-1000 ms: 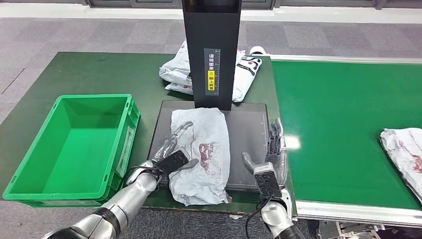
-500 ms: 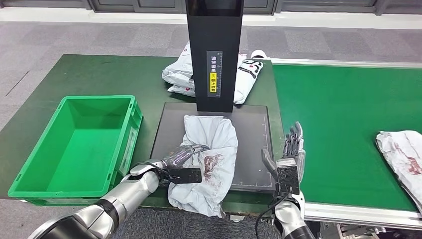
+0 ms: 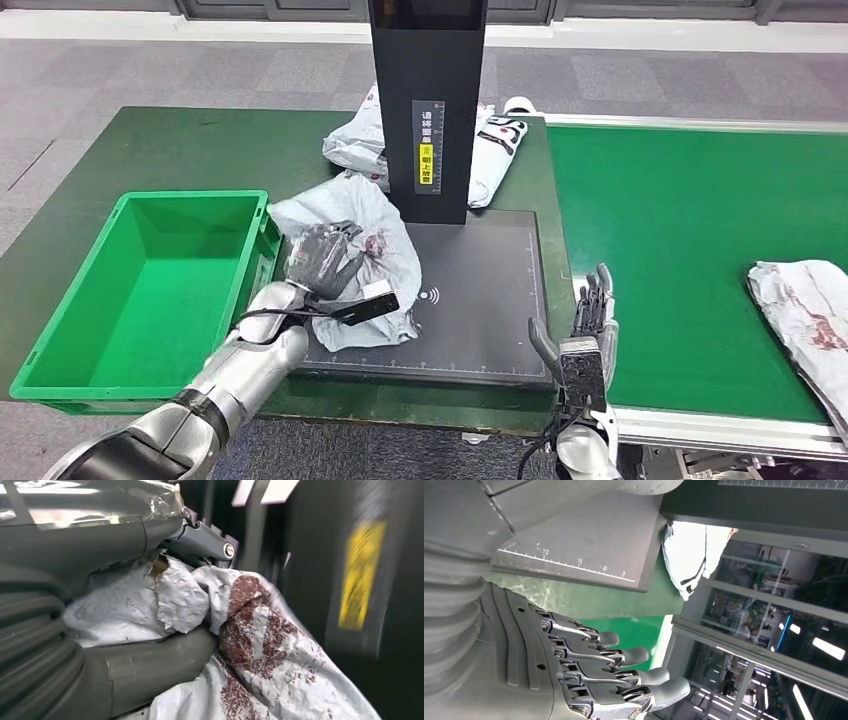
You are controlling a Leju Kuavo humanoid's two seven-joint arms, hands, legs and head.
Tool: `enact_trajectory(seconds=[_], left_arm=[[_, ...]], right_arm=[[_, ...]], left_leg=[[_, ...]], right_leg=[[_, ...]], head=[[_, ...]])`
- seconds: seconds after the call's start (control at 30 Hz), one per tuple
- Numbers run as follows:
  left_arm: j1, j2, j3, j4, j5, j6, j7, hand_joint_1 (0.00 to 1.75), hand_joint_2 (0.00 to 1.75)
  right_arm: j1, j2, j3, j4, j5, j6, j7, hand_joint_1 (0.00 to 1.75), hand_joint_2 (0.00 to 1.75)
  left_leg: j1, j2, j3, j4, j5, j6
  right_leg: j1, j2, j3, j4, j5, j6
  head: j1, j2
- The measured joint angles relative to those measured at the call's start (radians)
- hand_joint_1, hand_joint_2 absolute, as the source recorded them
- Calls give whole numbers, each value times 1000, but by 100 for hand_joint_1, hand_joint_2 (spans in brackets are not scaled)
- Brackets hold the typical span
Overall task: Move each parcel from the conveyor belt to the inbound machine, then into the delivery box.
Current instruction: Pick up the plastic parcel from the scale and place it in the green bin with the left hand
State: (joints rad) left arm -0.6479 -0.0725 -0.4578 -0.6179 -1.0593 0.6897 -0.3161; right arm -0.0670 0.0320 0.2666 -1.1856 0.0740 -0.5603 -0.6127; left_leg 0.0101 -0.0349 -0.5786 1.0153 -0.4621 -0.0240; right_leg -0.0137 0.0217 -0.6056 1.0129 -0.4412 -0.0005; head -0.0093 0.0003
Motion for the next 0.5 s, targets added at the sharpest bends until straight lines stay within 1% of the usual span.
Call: enact_trajectory(seconds=[0.03, 0.1, 0.17, 0.2, 0.27, 0.3, 0.37, 0.47, 0.5], left_arm=[[2, -1, 53, -51, -135, 6, 31, 175, 175], [5, -4, 147, -136, -307, 11, 70, 175, 175], [14, -1, 219, -226, -381, 12, 131, 175, 175], [20, 7, 249, -272, -402, 12, 180, 175, 175], [25, 38, 288, -358, -424, 12, 301, 175, 175], [25, 59, 299, -394, -425, 12, 359, 175, 175], [26, 127, 303, -447, -426, 12, 499, 175, 175], [26, 252, 247, -445, -427, 12, 795, 175, 175], [27, 284, 230, -428, -427, 12, 855, 175, 175]], right_arm=[[0, 2, -3, 0, 0, 1, 0, 0, 175], [-1, 5, -10, 0, 1, 1, 0, 0, 175], [-1, 7, -14, 0, 1, 1, -1, 0, 175], [-2, 8, -15, 0, 1, 0, -2, 0, 175], [-3, 8, -18, 1, -2, -4, -8, 0, 175], [-4, 8, -21, 2, -3, -6, -11, 0, 175], [-4, 8, -29, 3, -3, -13, -13, 0, 175], [2, 10, -39, 3, 3, -28, -11, 0, 175], [6, 12, -41, 3, 5, -33, -10, 0, 175]], left_leg=[[0, 0, -1, 0, 0, 0], [0, 2, -1, 0, 0, 0], [0, 4, -2, 0, -1, 0], [0, 5, -2, 0, -1, 0], [0, 7, -3, 0, -1, 0], [0, 7, -3, 0, -1, 0], [2, 6, -2, -1, -1, -1], [3, 7, -2, -1, -1, -2], [3, 7, -2, -1, -1, -3]], right_leg=[[0, 0, -1, 0, 0, 0], [-1, 2, -1, 0, 0, 0], [-1, 4, -2, 0, 0, 0], [0, 5, -3, 0, 0, 0], [0, 5, -4, 0, 0, 0], [0, 5, -4, 0, 0, -1], [1, 5, -5, 1, 0, -2], [3, 6, -5, 1, -1, -3], [3, 6, -5, 1, -1, -3]], head=[[0, 0], [0, 0], [0, 0], [0, 0], [0, 0], [0, 0], [0, 0], [0, 0], [0, 0]])
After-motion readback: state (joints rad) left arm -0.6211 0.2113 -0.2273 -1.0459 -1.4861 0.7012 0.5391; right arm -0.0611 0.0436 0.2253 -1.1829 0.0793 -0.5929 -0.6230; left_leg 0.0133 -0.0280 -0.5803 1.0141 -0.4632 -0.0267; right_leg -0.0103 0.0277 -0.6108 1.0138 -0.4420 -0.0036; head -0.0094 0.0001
